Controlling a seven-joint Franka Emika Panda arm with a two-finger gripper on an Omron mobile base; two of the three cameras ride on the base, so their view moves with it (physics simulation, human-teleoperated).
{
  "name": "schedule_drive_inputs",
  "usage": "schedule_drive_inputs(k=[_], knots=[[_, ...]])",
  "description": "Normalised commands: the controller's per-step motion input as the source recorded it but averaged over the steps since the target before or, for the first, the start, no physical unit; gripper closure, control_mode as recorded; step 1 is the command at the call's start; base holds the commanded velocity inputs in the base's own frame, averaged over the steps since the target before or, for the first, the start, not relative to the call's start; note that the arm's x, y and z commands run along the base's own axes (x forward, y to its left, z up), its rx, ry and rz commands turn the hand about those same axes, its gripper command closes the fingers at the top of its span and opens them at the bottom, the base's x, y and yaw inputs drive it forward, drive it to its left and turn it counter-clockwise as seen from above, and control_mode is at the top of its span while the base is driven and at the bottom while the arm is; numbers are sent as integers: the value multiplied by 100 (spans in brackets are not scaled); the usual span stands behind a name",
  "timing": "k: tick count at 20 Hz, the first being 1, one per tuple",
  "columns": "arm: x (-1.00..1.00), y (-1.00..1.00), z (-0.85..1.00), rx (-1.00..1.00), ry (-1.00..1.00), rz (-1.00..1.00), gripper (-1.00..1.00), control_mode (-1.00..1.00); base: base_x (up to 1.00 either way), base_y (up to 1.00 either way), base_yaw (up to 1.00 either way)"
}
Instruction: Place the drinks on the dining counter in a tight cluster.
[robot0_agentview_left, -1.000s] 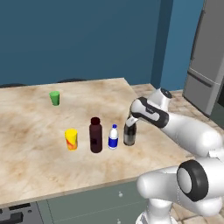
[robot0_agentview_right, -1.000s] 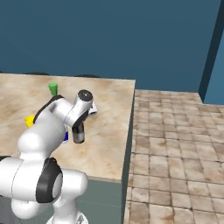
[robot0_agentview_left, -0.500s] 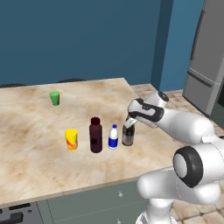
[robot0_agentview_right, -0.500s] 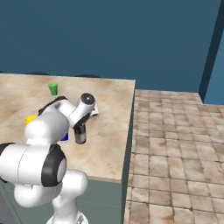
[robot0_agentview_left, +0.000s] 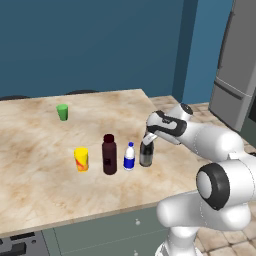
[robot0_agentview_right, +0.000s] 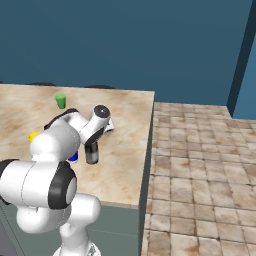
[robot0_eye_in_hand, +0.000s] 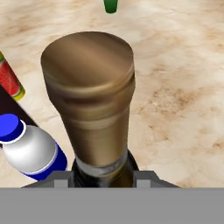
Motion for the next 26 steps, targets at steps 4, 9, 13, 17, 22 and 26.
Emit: schedule_drive_inputs(k=[4, 9, 13, 17, 22, 26], knots=[[0, 0, -1, 0, 0, 0, 100, -100, 0, 0, 0], [0, 0, 0, 0, 0, 0, -100, -100, 0, 0, 0], [0, 0, 0, 0, 0, 0, -100, -100, 0, 0, 0], [0, 0, 0, 0, 0, 0, -100, -100, 0, 0, 0], [0, 0, 0, 0, 0, 0, -100, -100, 0, 0, 0], [-6, 0, 10, 0, -2, 0, -100, -100, 0, 0, 0]])
